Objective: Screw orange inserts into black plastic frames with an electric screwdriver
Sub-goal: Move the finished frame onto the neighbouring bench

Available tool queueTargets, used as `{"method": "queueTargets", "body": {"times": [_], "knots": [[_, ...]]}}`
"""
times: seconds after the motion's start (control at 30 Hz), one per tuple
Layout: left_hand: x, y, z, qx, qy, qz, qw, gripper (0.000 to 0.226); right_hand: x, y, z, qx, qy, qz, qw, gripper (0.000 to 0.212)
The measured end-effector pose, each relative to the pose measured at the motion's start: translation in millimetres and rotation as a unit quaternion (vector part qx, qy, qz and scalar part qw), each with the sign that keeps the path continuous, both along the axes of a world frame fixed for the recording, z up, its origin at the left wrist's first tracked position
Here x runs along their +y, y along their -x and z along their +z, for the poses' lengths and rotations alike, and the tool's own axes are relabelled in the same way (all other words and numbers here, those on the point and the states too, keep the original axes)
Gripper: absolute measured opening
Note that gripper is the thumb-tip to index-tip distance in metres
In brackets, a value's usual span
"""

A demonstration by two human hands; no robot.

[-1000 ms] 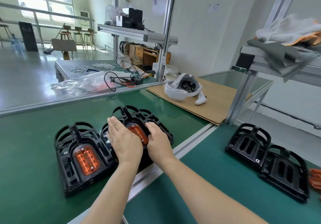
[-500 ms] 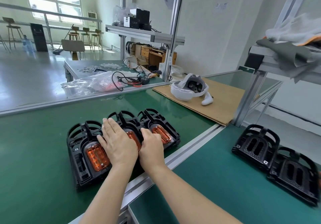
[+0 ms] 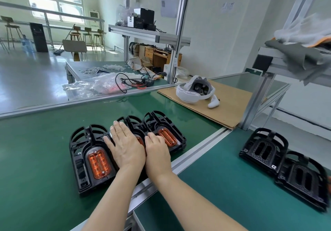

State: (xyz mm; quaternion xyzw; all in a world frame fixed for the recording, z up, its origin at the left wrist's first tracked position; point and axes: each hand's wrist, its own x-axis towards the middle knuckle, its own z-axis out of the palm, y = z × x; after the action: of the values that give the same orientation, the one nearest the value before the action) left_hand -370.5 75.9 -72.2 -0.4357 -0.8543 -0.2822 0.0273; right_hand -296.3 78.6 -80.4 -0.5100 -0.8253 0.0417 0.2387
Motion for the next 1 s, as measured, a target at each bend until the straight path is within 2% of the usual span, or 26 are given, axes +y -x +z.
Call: {"method": "queueTargets", "body": {"times": [0.27, 0.43, 0.53, 0.7, 0.83, 1.0], "knots": [[-1, -1, 3, 0.029, 0.053, 0.007, 0.998, 0.062, -4, -10, -2, 0.004, -0.017, 0.021, 1.000, 0.048], [-4, -9, 15, 0.032, 0.034, -0.014, 0.999, 0.062, -9, -28, 2, 0.014, 0.030, -0.016, 0.999, 0.050], [-6, -24, 19, 0.036, -0.010, -0.072, 0.997, 0.057, -15, -48, 1, 0.039, 0.078, -0.052, 0.995, 0.049], [-12, -65, 19, -0.010, -0.080, -0.193, 0.978, 0.047, -29, -95, -2, 0.078, 0.121, -0.118, 0.983, 0.050], [-14, -105, 10, -0.037, -0.080, -0.260, 0.961, 0.042, -46, -143, -6, 0.122, 0.131, -0.182, 0.967, 0.049], [-9, -147, -5, -0.045, -0.050, -0.319, 0.945, 0.039, -63, -210, -9, 0.127, 0.127, -0.282, 0.943, 0.050]]}}
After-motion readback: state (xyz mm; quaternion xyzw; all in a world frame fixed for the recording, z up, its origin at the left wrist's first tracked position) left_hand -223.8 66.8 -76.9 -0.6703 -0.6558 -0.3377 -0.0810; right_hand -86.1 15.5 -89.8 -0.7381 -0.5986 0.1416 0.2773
